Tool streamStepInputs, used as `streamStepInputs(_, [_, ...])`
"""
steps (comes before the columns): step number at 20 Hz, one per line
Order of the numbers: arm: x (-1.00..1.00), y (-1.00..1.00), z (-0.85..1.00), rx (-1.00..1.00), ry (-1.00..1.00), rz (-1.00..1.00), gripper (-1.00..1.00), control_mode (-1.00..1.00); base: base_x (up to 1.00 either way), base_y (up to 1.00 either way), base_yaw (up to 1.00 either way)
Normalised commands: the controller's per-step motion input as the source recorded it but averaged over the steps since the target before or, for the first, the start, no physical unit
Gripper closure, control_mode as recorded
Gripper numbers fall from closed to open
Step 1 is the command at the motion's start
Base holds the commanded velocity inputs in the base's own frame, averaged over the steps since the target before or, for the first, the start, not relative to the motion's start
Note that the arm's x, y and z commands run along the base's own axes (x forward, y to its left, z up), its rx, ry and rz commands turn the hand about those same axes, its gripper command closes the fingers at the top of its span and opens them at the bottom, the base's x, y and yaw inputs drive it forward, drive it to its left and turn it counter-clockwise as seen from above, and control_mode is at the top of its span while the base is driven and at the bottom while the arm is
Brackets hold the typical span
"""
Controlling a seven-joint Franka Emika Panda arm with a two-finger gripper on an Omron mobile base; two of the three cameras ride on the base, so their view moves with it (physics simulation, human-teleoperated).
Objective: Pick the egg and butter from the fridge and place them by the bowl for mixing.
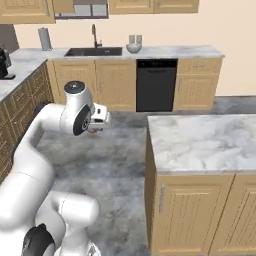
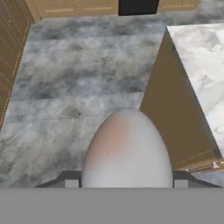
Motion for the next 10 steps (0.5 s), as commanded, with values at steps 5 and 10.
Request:
streamStepInputs(5, [0.0, 0.0, 0.0, 0.0, 0.0, 0.0, 1.0, 1.0, 0.86, 0.04, 0.23])
streamStepInputs(10, [0.0, 0.0, 0.0, 0.0, 0.0, 0.0, 1.0, 1.0, 0.93, 0.0, 0.05])
